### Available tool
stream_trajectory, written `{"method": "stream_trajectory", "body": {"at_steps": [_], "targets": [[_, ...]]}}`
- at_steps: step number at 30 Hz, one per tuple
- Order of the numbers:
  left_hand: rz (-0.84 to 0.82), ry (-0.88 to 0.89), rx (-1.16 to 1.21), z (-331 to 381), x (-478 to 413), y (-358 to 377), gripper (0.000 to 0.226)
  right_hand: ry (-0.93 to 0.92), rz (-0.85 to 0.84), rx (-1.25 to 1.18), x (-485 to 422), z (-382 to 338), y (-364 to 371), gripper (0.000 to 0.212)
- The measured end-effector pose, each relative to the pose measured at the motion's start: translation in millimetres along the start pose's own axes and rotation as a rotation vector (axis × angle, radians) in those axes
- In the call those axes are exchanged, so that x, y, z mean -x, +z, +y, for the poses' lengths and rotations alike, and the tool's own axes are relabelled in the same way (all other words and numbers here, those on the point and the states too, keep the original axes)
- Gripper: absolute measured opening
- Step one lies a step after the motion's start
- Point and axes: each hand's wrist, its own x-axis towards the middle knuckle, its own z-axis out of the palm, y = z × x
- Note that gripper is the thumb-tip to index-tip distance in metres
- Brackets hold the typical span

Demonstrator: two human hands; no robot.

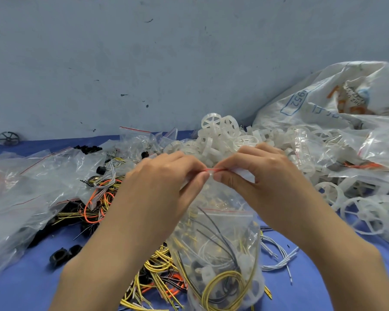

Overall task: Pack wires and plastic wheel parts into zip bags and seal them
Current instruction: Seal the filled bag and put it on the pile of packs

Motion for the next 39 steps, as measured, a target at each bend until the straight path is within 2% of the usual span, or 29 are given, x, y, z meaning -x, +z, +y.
{"method": "stream_trajectory", "body": {"at_steps": [7,15,21,25,28,30,32,34,36,39], "targets": [[0.013,-0.037,0.004,-1.6,4.0,-5.8,0.023,0.010,0.090,-0.035,3.6,14.3,-7.7,0.035],[0.086,0.067,-0.139,13.5,-0.2,6.3,0.017,-0.010,0.091,-0.084,5.9,12.4,-6.4,0.034],[0.049,0.044,-0.094,9.6,-0.1,8.9,0.020,0.033,0.142,-0.140,11.5,33.1,-17.8,0.008],[0.034,0.065,-0.080,20.2,-5.4,16.3,0.022,0.019,0.151,-0.163,11.1,30.5,-13.4,0.013],[0.058,0.098,-0.136,31.6,-12.9,24.6,0.021,0.038,0.188,-0.320,10.2,30.7,-7.8,0.011],[0.076,0.098,-0.154,37.7,-18.6,27.6,0.022,0.131,0.223,-0.563,12.2,32.6,-0.7,0.012],[0.015,0.090,-0.182,41.3,-28.9,28.4,0.027,0.243,0.240,-0.819,15.3,32.7,10.5,0.016],[-0.140,0.091,-0.229,41.0,-45.0,30.5,0.030,0.362,0.270,-0.975,16.6,31.6,21.0,0.019],[-0.305,0.095,-0.263,41.6,-61.8,34.0,0.033,0.463,0.340,-1.039,15.3,32.5,25.6,0.018],[-0.384,0.129,-0.256,45.0,-77.3,42.9,0.034,0.545,0.469,-1.047,10.2,36.7,25.1,0.016]]}}
